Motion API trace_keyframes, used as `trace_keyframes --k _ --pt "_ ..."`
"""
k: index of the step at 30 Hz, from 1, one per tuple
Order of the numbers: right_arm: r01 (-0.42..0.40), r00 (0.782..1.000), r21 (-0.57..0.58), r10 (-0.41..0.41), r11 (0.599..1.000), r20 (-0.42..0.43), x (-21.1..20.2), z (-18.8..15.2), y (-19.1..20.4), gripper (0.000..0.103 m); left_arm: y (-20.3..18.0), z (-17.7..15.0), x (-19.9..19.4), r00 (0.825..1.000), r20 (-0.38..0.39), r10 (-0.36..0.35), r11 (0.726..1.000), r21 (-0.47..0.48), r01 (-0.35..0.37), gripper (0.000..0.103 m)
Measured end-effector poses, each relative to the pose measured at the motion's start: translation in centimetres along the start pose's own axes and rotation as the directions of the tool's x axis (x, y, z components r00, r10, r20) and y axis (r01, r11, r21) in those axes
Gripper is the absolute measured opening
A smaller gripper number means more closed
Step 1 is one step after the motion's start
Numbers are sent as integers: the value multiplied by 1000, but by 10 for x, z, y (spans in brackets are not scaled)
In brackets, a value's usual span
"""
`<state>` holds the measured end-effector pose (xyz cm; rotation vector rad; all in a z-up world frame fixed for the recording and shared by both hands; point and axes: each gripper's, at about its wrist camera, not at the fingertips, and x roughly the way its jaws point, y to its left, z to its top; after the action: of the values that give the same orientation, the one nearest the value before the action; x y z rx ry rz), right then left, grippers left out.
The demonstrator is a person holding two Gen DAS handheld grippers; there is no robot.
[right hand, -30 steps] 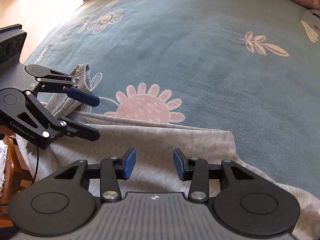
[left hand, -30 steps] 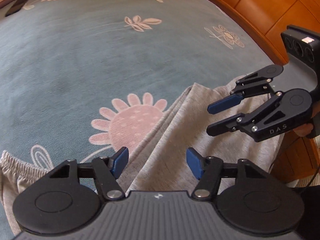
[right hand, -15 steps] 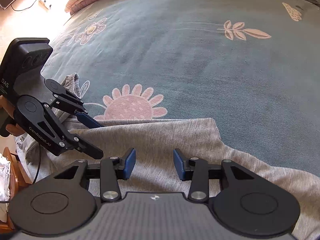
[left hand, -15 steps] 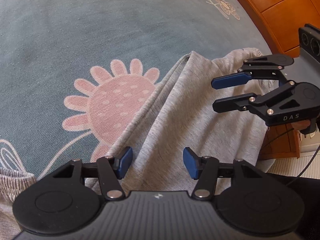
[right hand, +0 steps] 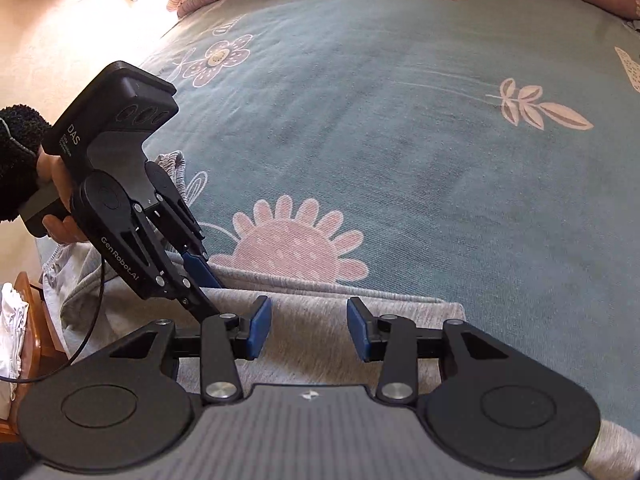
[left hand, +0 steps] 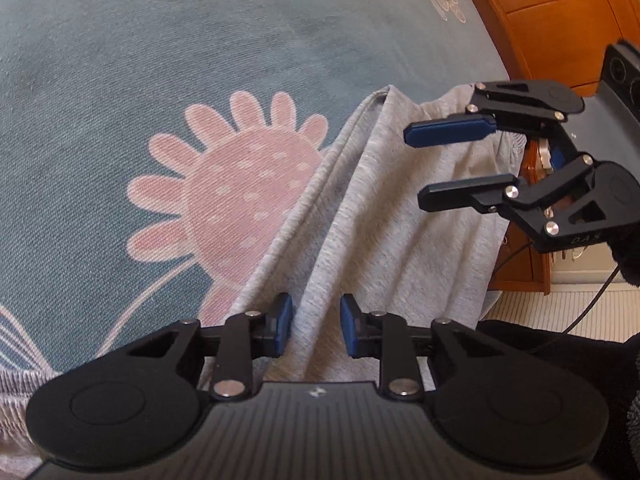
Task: Fold clothes
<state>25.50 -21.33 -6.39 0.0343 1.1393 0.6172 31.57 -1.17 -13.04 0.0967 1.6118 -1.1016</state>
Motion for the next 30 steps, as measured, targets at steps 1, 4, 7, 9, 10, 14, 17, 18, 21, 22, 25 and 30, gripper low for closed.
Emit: trace_keyframes --k 1,4,7,9,10,14,17,18,21,22,25,30 --pt "-14 1000 -44 14 999 -14 4 6 1 50 -4 0 -1 1000 -1 16 1000 21 -16 25" --pt "-78 994 -199 61 977 -86 21 22 5 55 1 -2 -5 1000 21 11 1000 3 -11 25" --pt "-139 980 -334 81 932 -181 36 37 8 55 10 -6 -14 997 80 12 999 -47 -9 14" --pt "-180 967 -392 89 902 -239 42 43 11 55 11 -11 -19 994 109 13 999 -53 -7 10" --pt "-205 958 -411 98 888 -268 44 45 13 55 11 -13 -21 993 115 5 999 -54 1 10" --pt "-310 923 -461 146 831 -357 54 47 24 55 9 -24 -23 993 120 -3 999 -52 9 10" --pt "-350 902 -497 142 794 -408 65 46 31 54 -1 -34 -26 992 127 4 1000 -4 -3 10" --pt "-355 899 -509 136 784 -417 67 45 32 53 -6 -37 -27 992 129 6 1000 19 -9 10" --pt "-360 903 -577 117 733 -414 61 38 40 33 -16 -46 -32 989 150 6 998 55 -15 10" --pt "-366 903 -596 117 715 -414 56 35 43 32 -19 -50 -34 988 157 4 998 64 -14 10" --pt "-379 902 -642 109 667 -419 42 22 51 32 -25 -58 -38 987 161 23 996 82 -36 10" --pt "-403 889 -674 88 619 -450 29 -1 61 33 -32 -68 -36 992 125 35 994 101 -47 10"
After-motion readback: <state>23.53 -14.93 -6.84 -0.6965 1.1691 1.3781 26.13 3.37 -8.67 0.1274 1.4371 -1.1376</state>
